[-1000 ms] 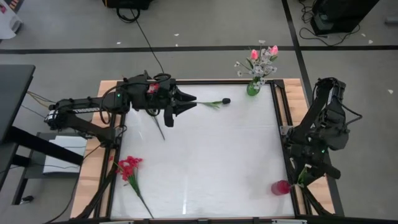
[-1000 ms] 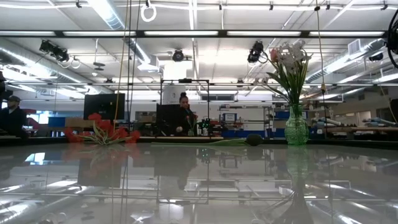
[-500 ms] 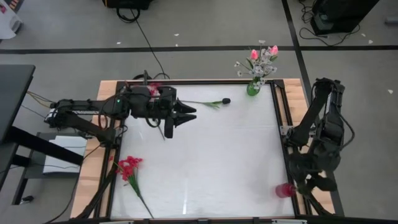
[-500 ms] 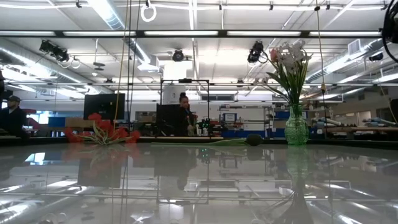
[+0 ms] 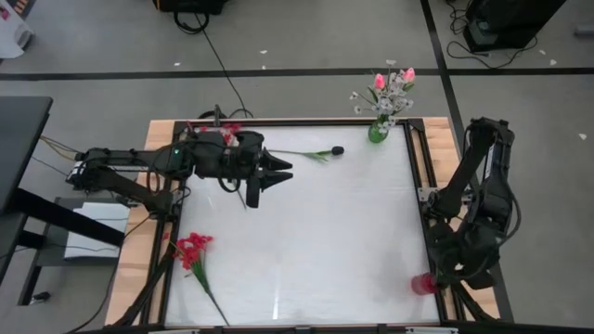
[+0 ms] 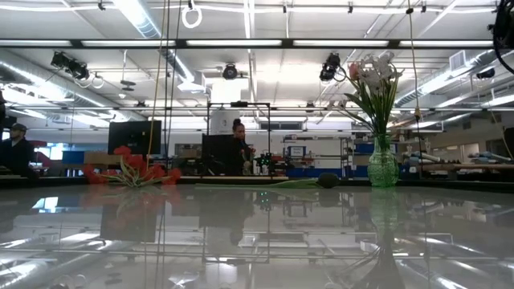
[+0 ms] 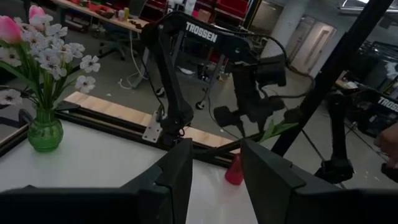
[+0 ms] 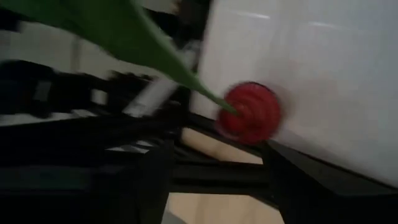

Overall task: Sort flowers into vase by color
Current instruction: Adjust the red flower vase

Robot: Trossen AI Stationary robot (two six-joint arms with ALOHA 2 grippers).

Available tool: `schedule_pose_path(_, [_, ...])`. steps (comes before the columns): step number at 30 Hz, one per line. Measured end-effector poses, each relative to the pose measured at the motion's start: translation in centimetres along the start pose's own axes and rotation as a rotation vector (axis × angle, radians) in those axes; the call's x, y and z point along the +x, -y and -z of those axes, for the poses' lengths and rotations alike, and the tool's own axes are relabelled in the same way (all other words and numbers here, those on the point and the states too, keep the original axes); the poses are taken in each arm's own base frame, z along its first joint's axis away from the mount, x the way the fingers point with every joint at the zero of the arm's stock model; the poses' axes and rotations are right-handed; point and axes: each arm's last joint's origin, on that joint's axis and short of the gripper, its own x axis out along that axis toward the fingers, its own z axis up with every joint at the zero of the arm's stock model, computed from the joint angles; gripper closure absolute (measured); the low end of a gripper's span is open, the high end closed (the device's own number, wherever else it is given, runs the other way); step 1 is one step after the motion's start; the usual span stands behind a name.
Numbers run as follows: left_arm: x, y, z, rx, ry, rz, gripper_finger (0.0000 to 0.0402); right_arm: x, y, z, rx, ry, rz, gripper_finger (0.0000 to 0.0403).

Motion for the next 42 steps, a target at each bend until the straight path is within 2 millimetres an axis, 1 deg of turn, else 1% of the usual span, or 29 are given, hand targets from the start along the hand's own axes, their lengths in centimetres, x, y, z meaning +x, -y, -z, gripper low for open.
schedule_pose_path(4, [0.0,-0.1,0.3,0.001,-0.036,-0.013,0.0260,1.2,-0.2,0.0,-0.055,-0.019,0.079,0.0148])
schedule_pose_path(10, [0.0,-0.3,0.8,0.003,-0.082,-0.030,0.0260,3.4,-0.9,-0.3,-0.121,-0.054,0.135,0.0148])
schedule_pose_path(14, [0.0,-0.3,0.9,0.005,-0.094,-0.034,0.0260,4.7,-1.1,-0.4,-0.136,-0.065,0.189,0.0148])
schedule_pose_path(20, [0.0,-0.4,0.9,0.006,-0.093,-0.038,0.0260,6.0,-1.1,-0.6,-0.131,-0.077,0.256,0.0148])
schedule_pose_path(22, [0.0,-0.4,0.9,0.006,-0.092,-0.040,0.0260,6.2,-1.2,-0.7,-0.129,-0.089,0.251,0.0149])
schedule_pose_path(25, [0.0,-0.4,0.9,0.006,-0.091,-0.041,0.0260,6.3,-1.2,-0.7,-0.122,-0.096,0.251,0.0162])
schedule_pose_path(32, [0.0,-0.4,0.9,0.006,-0.091,-0.042,0.0260,6.2,-1.1,-0.8,-0.100,-0.079,0.257,0.0223])
schedule_pose_path(35, [0.0,-0.4,0.9,0.006,-0.091,-0.042,0.0260,6.2,-1.0,-1.1,-0.092,-0.067,0.263,0.0241])
schedule_pose_path(38, [0.0,-0.4,0.9,0.006,-0.091,-0.042,0.0260,6.2,-0.9,-1.4,-0.085,-0.035,0.274,0.0247])
schedule_pose_path(42, [0.0,-0.4,0.9,0.005,-0.091,-0.042,0.0260,6.2,-0.7,-2.1,-0.055,0.052,0.310,0.0246])
